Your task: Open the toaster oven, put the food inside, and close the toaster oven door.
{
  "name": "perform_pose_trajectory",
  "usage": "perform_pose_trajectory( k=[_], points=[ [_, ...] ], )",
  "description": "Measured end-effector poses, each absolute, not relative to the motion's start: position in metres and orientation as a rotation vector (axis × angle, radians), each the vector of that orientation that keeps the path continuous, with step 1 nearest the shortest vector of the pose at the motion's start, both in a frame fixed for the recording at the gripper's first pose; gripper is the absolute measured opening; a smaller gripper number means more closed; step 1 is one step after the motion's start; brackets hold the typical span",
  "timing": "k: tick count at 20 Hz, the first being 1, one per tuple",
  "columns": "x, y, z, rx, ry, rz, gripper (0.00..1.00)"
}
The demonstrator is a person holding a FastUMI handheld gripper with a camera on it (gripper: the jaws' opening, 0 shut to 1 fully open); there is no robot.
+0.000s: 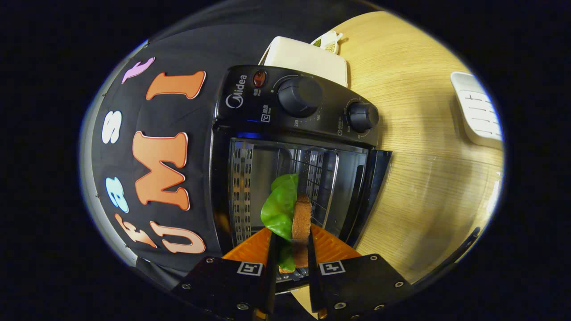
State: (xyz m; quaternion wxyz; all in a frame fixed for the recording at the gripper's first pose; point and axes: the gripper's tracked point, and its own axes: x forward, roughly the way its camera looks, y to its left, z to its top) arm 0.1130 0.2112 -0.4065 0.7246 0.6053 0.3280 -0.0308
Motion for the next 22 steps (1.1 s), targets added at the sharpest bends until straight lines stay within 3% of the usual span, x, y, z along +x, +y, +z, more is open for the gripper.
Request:
perform_pose_trajectory(
  k=[4,6,7,8,13,22],
  points=[
    [0.117,0.216,-0.418,1.312,0.757,-0.157,0.45],
    [0.110,0.211,-0.430,1.272,0.782,-0.221,0.61],
    [0.111,0.213,-0.431,1.266,0.783,-0.223,0.78],
    [0.111,0.215,-0.434,1.267,0.798,-0.221,0.82],
    [0.095,0.215,-0.428,1.231,0.834,-0.192,0.97],
    [0.007,0.193,-0.362,1.090,0.853,0.019,0.98]
  ],
)
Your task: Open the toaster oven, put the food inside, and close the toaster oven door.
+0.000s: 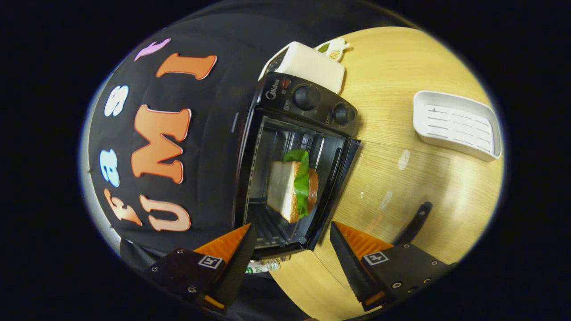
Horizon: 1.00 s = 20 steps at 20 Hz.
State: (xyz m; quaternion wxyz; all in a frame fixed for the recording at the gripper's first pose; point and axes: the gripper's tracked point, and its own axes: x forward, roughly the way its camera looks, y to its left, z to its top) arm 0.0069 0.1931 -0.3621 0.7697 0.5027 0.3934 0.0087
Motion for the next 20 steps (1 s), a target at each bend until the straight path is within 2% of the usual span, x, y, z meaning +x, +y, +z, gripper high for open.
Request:
perform_pose_trajectory(
  k=[3,7,12,16,20],
  points=[
    [-0.028,0.172,-0.363,0.868,0.849,0.103,0.98],
    [-0.060,0.145,-0.375,0.614,0.855,0.136,0.98],
    [-0.097,0.128,-0.437,0.099,0.931,0.153,0.98],
    [-0.097,0.135,-0.460,-0.126,0.936,0.208,0.99],
    [-0.089,0.142,-0.479,-0.183,0.965,0.216,1.00]
  ],
)
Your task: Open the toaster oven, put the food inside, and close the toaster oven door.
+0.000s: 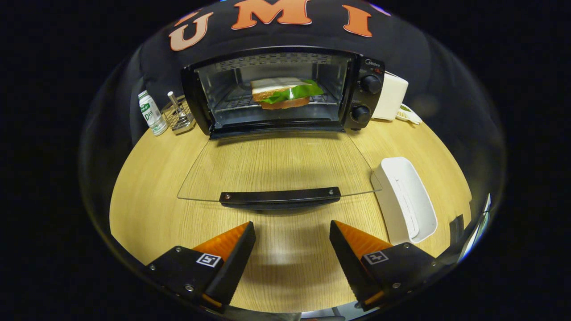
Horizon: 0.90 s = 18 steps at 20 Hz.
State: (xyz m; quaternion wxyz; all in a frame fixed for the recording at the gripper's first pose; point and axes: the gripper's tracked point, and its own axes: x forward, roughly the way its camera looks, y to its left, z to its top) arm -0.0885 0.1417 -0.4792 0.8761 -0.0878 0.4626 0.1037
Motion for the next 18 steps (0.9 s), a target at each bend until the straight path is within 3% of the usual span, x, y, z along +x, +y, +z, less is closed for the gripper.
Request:
perform_pose_trajectory(
  k=[9,18],
  points=[
    [-0.073,0.140,-0.495,-0.271,0.999,0.207,1.00],
    [-0.056,0.161,-0.436,-0.199,0.943,0.272,1.00]
  ],
)
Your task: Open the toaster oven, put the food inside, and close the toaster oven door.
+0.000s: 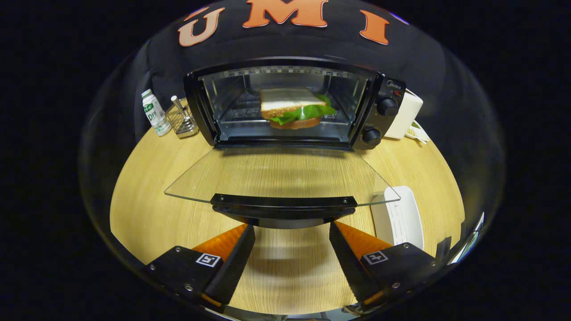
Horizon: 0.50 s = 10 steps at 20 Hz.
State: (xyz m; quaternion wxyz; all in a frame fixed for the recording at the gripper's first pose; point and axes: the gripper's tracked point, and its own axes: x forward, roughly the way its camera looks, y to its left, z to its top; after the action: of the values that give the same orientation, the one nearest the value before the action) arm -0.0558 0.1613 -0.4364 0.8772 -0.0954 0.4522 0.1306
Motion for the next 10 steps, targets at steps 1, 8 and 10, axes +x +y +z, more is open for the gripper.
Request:
perform_pose_trajectory(
  k=[1,8,10],
  points=[
    [-0.052,0.165,-0.429,-0.194,0.935,0.277,1.00],
    [-0.011,0.184,-0.385,-0.272,0.825,0.334,1.00],
    [0.000,0.188,-0.378,-0.264,0.818,0.337,1.00]
  ],
)
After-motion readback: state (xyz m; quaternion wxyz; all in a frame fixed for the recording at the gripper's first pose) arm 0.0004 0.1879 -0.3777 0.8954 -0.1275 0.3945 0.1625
